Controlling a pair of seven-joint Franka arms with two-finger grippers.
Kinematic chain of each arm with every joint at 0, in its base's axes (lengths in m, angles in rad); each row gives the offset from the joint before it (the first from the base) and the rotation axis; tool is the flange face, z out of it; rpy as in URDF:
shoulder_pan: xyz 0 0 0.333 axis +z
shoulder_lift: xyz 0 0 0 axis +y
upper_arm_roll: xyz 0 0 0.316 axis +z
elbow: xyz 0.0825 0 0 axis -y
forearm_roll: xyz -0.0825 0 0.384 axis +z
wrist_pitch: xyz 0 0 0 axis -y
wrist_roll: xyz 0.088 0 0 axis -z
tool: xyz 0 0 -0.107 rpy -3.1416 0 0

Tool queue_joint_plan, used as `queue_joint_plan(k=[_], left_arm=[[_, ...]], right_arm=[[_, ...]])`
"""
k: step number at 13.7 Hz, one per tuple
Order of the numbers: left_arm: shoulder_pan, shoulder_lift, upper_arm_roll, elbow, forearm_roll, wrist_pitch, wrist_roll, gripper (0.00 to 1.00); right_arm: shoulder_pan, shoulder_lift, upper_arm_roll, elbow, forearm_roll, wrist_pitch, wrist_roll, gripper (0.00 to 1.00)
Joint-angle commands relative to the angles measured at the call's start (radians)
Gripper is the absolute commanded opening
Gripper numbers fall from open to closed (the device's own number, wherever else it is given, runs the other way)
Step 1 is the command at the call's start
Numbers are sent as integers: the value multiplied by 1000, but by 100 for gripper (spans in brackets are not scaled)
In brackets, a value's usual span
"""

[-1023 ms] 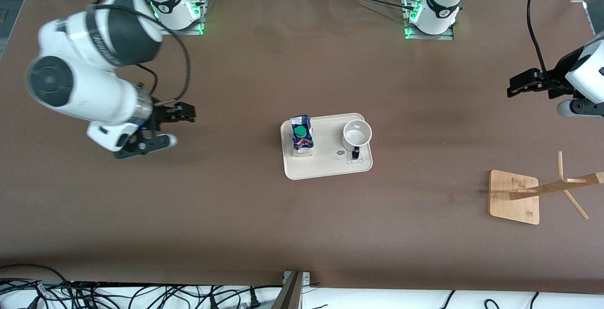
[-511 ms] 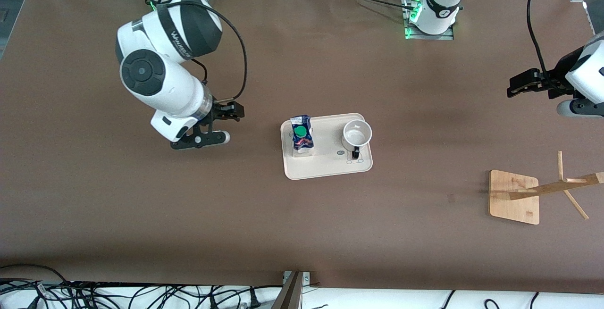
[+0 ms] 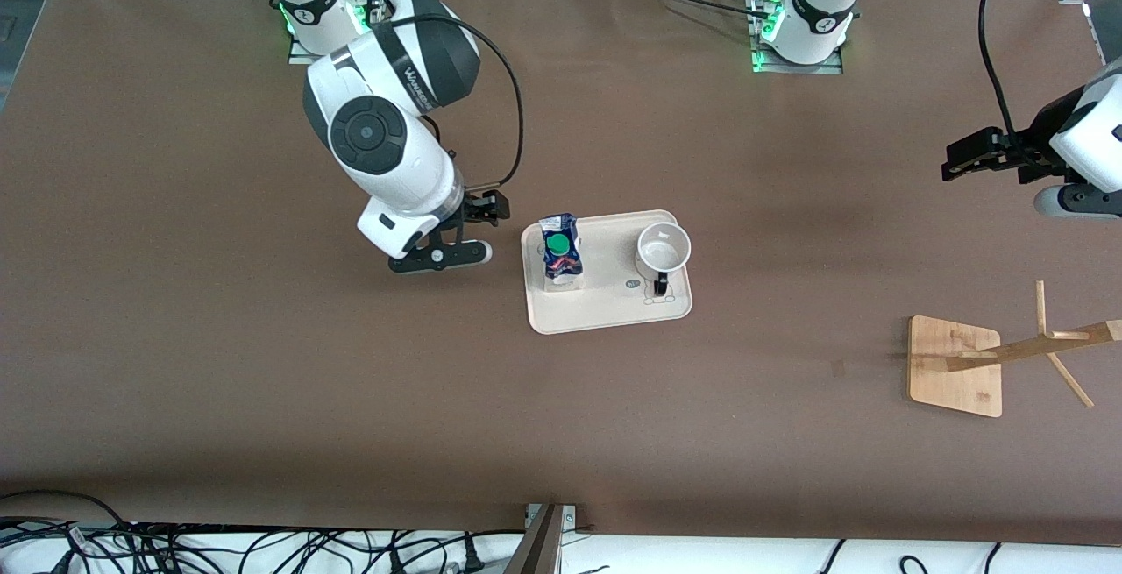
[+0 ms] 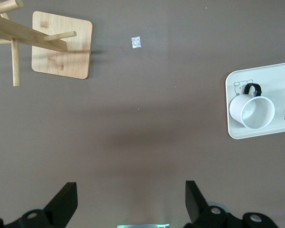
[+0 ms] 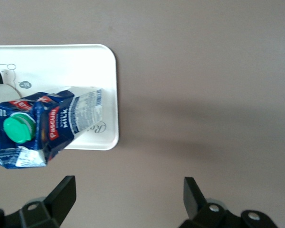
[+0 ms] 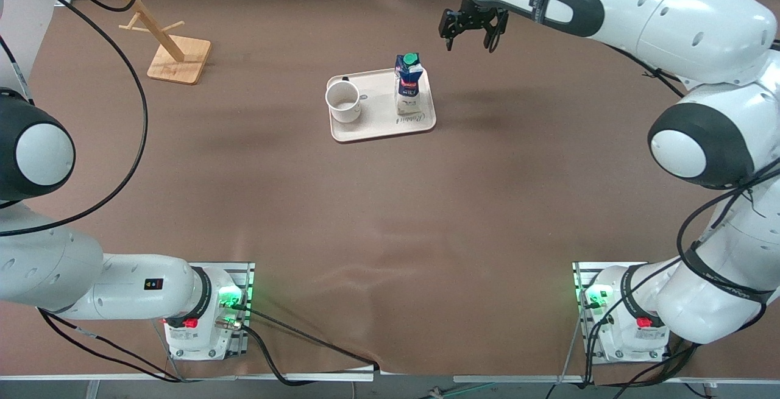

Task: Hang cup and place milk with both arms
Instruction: 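Move the right gripper down toward the milk carton on the tray, then close the right gripper on the blue milk carton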

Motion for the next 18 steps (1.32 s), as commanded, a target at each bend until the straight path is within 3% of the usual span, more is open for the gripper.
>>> queue_joint_plan(k=[1, 6, 12, 18], left_arm=[[3, -20, -5, -23, 17, 30, -5, 100], [34, 0, 15, 3, 20, 50, 7, 100], [34, 25, 9, 4, 31, 56, 7, 100], [28, 23, 3, 7, 23, 55, 7, 100]], right_arm=[[44, 89, -16, 132, 59, -6, 68, 100], [132, 163, -85, 205, 73, -3, 124, 100], [189, 184, -137, 206, 143, 70, 202, 100], [218, 206, -137, 206, 156, 135, 231, 100]])
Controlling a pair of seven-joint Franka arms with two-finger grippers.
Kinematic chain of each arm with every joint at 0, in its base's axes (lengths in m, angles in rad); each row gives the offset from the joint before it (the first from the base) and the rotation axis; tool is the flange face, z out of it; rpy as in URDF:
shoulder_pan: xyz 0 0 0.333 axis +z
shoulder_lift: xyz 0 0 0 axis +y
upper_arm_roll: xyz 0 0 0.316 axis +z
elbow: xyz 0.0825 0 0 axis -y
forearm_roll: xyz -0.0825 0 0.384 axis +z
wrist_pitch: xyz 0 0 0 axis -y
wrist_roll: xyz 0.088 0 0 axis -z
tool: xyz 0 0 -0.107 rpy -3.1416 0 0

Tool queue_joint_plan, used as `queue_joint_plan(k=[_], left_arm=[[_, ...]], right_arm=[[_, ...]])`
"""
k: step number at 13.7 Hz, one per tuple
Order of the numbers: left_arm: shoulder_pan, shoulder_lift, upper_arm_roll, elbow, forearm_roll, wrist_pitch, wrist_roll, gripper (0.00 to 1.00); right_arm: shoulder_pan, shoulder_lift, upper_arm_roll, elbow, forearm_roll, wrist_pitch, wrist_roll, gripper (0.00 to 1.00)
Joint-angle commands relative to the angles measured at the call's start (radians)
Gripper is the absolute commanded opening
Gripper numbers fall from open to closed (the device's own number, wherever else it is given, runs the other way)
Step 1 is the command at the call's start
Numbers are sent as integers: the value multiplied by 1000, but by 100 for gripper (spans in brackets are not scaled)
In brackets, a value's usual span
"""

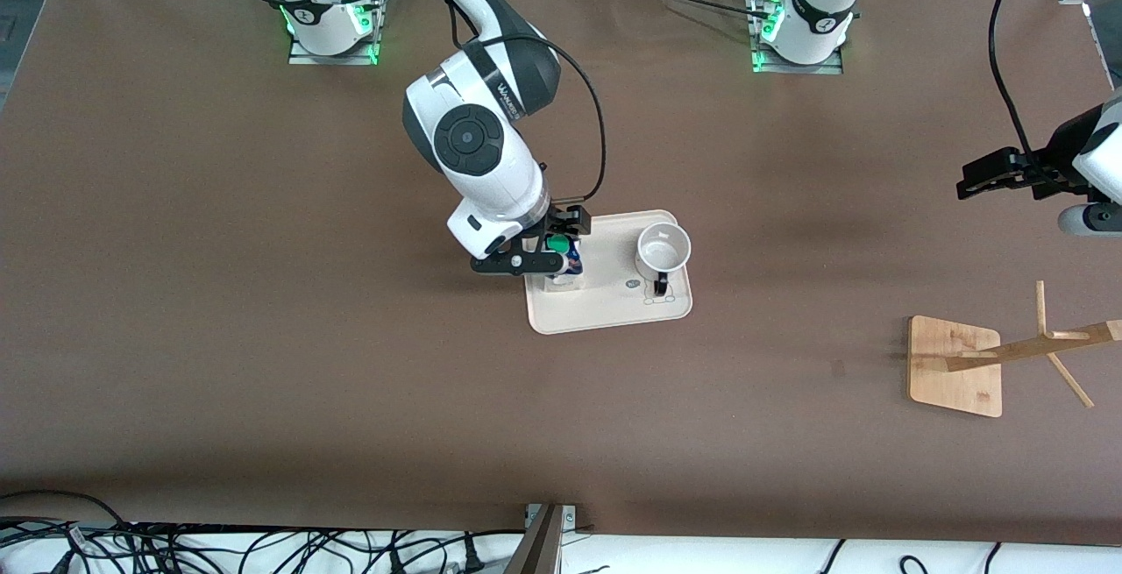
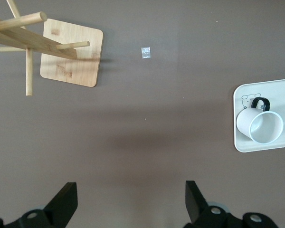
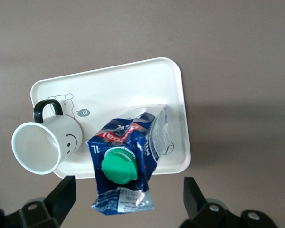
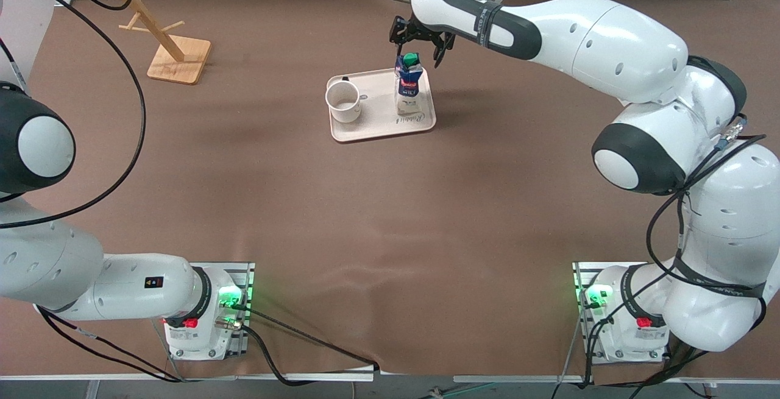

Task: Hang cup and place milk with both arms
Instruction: 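Close the right gripper on the blue milk carton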

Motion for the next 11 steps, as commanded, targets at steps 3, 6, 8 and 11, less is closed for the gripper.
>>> queue_joint_plan(k=[3, 6, 8, 11], left_arm=[[-2, -1, -4, 8, 19, 4, 3, 100], [-2, -1, -4, 8, 18, 2, 3, 100], [-2, -1, -4, 8, 16, 2, 0, 100], [-2, -1, -4, 8, 16, 2, -3, 100]], right_arm=[[37, 41, -17, 32, 22, 25, 22, 100], [37, 45, -17, 31, 19, 24, 14, 100], [37, 48, -21, 28, 16, 24, 8, 100], [39, 61, -21, 23, 13, 24, 3, 100]])
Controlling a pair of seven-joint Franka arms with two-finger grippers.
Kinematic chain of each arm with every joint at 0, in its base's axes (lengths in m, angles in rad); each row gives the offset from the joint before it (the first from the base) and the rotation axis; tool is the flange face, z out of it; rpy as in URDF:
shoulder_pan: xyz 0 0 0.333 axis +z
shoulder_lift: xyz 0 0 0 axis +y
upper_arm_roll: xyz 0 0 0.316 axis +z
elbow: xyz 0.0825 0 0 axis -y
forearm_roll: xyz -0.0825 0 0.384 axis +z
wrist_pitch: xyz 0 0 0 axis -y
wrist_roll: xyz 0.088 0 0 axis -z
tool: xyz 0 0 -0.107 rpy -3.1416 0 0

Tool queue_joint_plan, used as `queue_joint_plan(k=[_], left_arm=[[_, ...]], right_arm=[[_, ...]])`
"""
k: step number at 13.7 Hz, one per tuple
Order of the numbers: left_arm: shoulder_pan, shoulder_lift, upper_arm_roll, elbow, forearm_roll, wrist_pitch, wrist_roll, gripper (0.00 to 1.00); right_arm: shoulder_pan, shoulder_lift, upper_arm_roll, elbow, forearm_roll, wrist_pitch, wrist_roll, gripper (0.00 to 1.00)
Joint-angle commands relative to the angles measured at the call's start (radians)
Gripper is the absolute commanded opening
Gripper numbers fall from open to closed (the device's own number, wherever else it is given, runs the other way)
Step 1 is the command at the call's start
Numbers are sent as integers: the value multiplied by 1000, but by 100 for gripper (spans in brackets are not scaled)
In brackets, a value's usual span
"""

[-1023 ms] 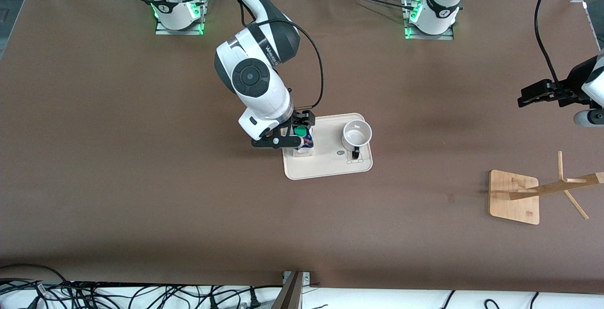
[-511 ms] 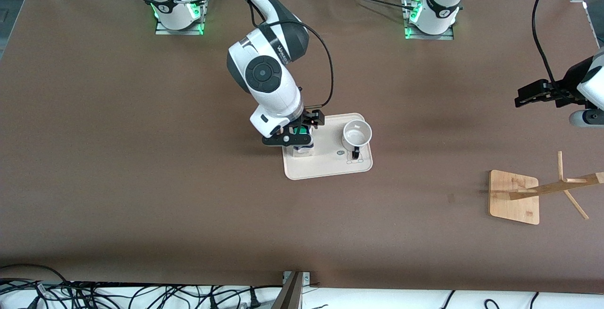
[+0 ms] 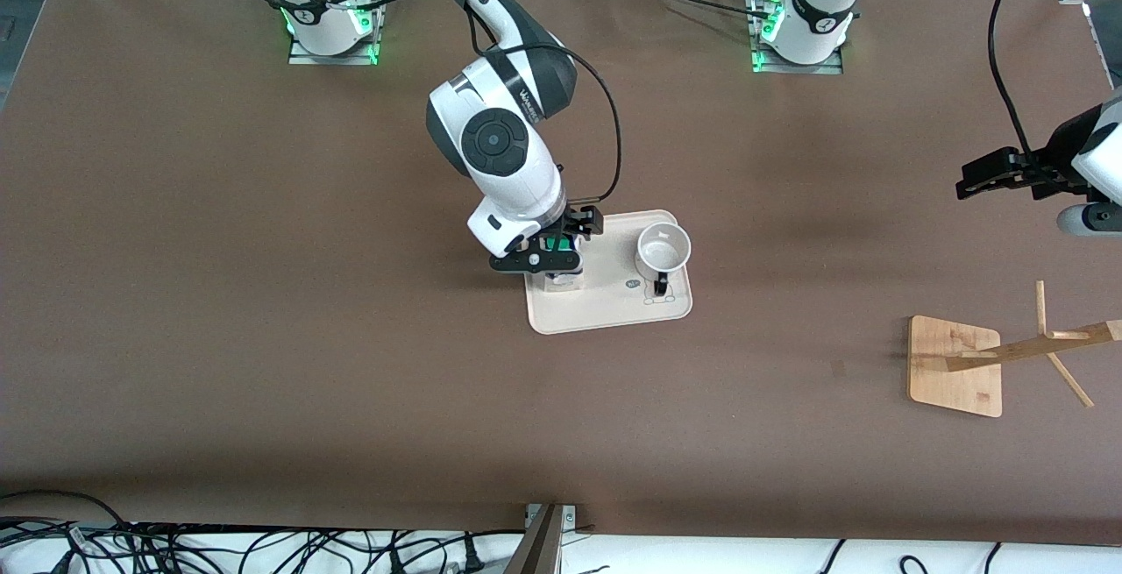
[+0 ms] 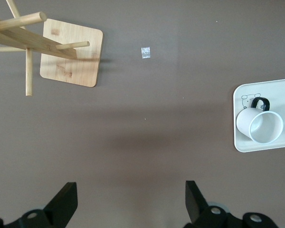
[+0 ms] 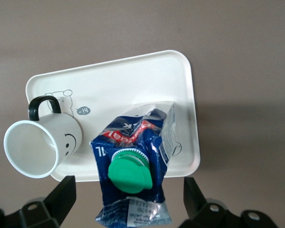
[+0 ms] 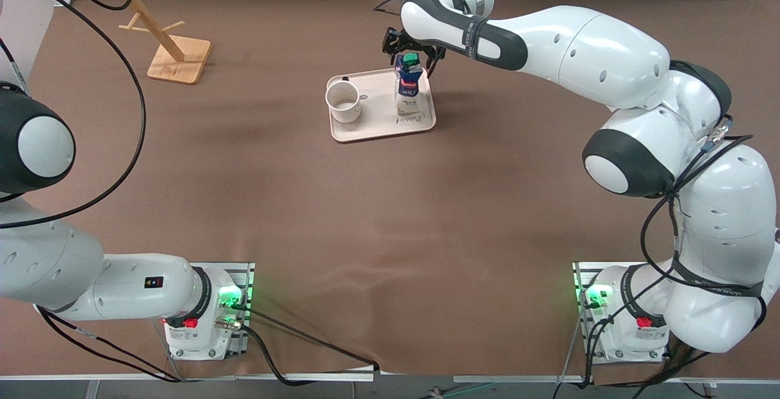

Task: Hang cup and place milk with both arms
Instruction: 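Close the right gripper on the blue milk carton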

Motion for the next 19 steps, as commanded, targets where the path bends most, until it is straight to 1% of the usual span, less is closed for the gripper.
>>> queue_joint_plan(k=[1, 4, 8, 9, 10, 11, 12, 16, 19], left_arm=[[-2, -1, -4, 8, 16, 2, -2, 100], [-2, -1, -4, 8, 16, 1, -2, 100], [-2, -1, -4, 8, 16, 2, -2, 100], [-2, -1, -4, 8, 16, 2, -4, 100], [-2, -1, -4, 8, 16, 1, -4, 100], [-2, -1, -4, 8, 16, 1, -4, 100], [-2, -1, -4, 8, 16, 2, -4, 100], [-2, 1, -4, 8, 16, 4, -5, 100], [-2, 4, -4, 8, 19, 7, -5, 100]], right_arm=[[12, 37, -14, 23, 14, 1, -1, 100], [27, 52, -20, 22, 16, 68, -5, 100], [25, 49, -26, 22, 17, 65, -17, 100], [25, 51, -28, 22, 22, 61, -33, 84], [25, 49, -30, 22, 22, 59, -40, 56], [27, 49, -30, 22, 20, 59, -42, 38], [27, 49, -31, 22, 19, 59, -44, 31], [27, 45, -34, 20, 22, 50, -39, 30], [27, 39, -56, 34, 19, -49, -37, 31]])
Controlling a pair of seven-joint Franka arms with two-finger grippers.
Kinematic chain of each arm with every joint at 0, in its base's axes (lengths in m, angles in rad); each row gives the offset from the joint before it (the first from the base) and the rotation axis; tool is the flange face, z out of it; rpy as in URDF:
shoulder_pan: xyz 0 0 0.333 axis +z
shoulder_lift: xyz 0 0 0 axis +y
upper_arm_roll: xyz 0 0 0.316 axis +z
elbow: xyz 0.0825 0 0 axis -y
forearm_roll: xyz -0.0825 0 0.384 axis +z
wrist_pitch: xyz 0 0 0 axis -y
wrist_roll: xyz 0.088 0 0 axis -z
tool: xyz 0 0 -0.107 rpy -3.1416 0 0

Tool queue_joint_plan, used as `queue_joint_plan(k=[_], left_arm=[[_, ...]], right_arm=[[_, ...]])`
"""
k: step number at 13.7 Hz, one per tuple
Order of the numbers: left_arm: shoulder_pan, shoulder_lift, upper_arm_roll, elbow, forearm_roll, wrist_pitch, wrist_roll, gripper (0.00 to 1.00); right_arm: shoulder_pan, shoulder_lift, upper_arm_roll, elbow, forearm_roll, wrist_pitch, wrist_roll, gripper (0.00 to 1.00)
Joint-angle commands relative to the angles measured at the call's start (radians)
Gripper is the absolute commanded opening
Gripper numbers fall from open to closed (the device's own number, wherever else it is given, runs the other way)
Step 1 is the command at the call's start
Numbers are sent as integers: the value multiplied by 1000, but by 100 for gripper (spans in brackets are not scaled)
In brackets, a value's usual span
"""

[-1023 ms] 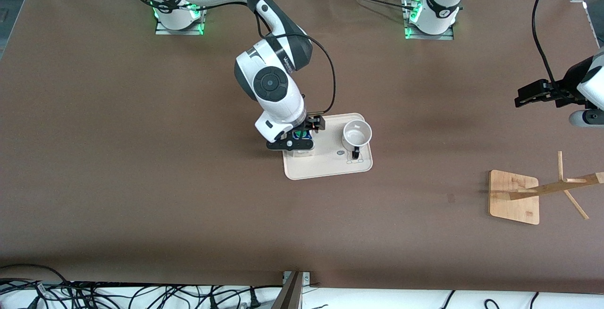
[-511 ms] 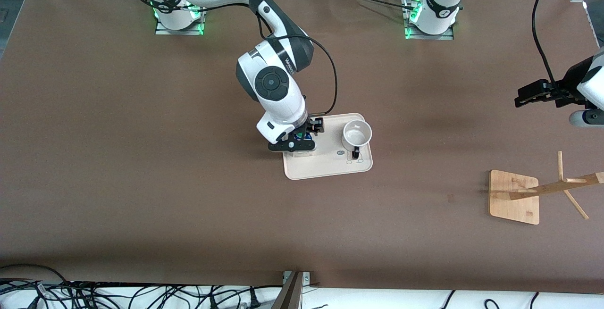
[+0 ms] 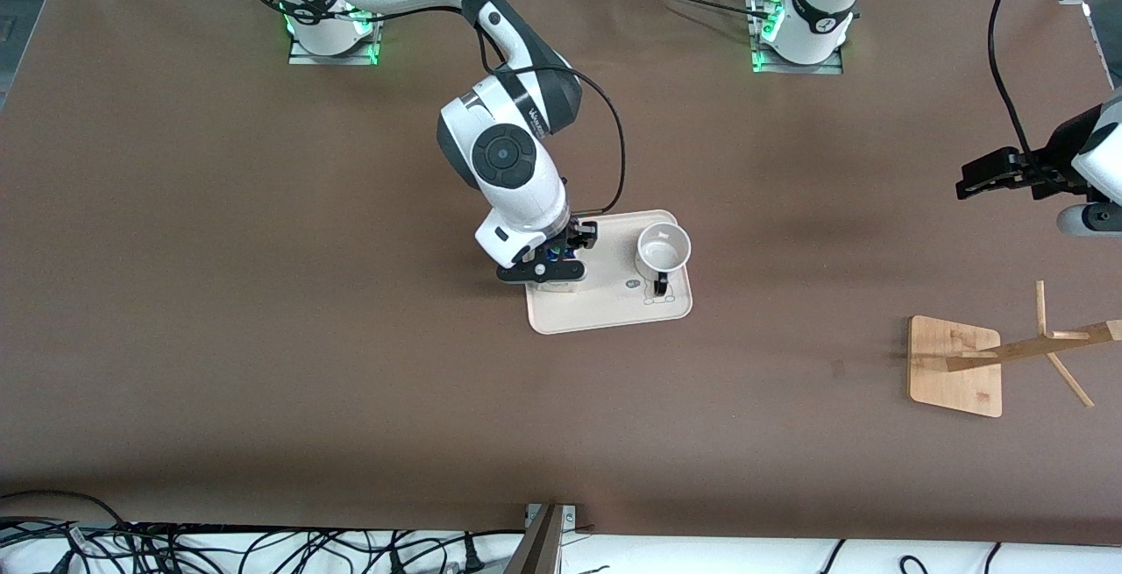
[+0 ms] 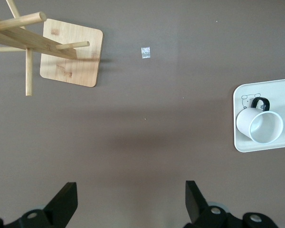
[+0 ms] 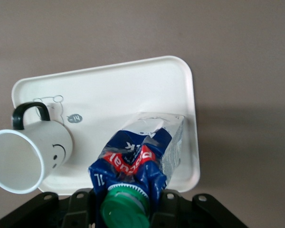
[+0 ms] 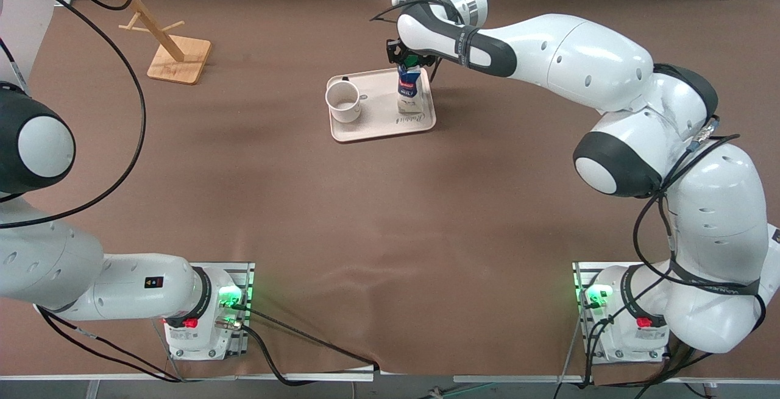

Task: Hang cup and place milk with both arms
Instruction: 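Lift the milk carton with the right gripper while the left gripper reaches the mug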

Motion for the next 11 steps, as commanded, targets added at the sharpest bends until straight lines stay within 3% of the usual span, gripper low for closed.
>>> queue_joint_plan(k=[1, 7, 11], left_arm=[[-4, 4, -3, 8, 22, 5, -4, 100], [-42, 21, -3, 1, 28, -2, 4, 100], [-55, 19, -32, -15, 4, -42, -25, 100]], right_arm=[[12, -24, -40, 28, 20, -88, -12, 31], [-21, -165, -61, 21, 22, -157, -15, 31], [-132, -366, -58, -181, 13, -194, -109, 34]])
